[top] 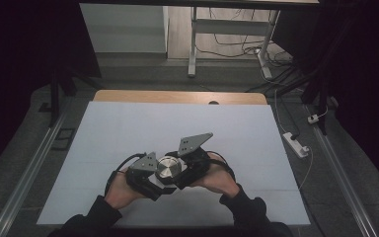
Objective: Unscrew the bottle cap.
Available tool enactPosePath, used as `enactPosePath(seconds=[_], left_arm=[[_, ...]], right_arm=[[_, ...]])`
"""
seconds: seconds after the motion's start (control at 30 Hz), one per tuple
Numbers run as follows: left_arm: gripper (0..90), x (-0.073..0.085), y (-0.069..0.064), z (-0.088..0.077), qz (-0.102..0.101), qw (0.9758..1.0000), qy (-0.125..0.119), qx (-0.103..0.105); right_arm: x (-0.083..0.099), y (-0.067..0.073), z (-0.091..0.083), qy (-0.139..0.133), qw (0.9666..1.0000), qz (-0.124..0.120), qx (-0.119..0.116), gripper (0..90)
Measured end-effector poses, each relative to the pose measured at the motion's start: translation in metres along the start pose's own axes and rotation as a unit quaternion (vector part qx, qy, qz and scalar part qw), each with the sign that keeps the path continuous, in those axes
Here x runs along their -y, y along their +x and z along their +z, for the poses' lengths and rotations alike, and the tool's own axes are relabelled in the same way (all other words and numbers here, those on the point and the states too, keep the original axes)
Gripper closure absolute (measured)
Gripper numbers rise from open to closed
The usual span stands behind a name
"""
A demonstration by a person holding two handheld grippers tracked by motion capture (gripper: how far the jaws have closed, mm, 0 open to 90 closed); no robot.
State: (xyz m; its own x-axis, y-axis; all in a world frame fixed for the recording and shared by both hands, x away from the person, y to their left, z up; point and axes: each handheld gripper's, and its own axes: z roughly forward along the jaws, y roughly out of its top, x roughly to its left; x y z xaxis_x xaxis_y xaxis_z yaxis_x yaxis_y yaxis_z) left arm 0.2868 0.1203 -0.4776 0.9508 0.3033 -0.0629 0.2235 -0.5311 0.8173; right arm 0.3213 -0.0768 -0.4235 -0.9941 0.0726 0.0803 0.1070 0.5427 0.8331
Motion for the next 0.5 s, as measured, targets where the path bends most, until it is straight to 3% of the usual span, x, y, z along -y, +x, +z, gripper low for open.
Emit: enactPosePath(seconds=[0.07,0.1,0.17,0.23,0.3,0.37,0.5], left_arm=[[15.3,0.000,-0.001,0.001,0.005,1.0000,-0.003,0.004],[15.3,0.000,-0.001,0.001,0.004,1.0000,-0.002,-0.002],[15.3,0.000,0.001,-0.001,-0.004,0.9998,-0.002,-0.020],[15.3,0.001,0.003,-0.002,-0.025,0.9987,-0.007,-0.045],[15.3,0.001,0.004,-0.003,-0.039,0.9962,-0.005,-0.078],[15.3,0.001,0.003,-0.004,-0.046,0.9934,-0.002,-0.105],[15.3,-0.001,0.001,-0.003,-0.056,0.9908,-0.003,-0.123]], right_arm=[[0.002,-0.003,-0.001,-0.003,0.9997,-0.006,-0.025,18.1],[0.002,-0.003,-0.002,-0.003,0.9996,-0.006,-0.028,16.7],[0.000,-0.003,-0.004,-0.009,0.9996,0.020,-0.017,6.7],[-0.004,-0.002,-0.010,-0.008,0.9989,0.045,0.010,0.5],[-0.008,0.002,-0.015,-0.002,0.9972,0.064,0.040,0.0],[-0.011,0.008,-0.014,0.012,0.9939,0.067,0.087,0.0],[-0.016,0.019,-0.002,0.015,0.9852,0.068,0.157,3.1]])
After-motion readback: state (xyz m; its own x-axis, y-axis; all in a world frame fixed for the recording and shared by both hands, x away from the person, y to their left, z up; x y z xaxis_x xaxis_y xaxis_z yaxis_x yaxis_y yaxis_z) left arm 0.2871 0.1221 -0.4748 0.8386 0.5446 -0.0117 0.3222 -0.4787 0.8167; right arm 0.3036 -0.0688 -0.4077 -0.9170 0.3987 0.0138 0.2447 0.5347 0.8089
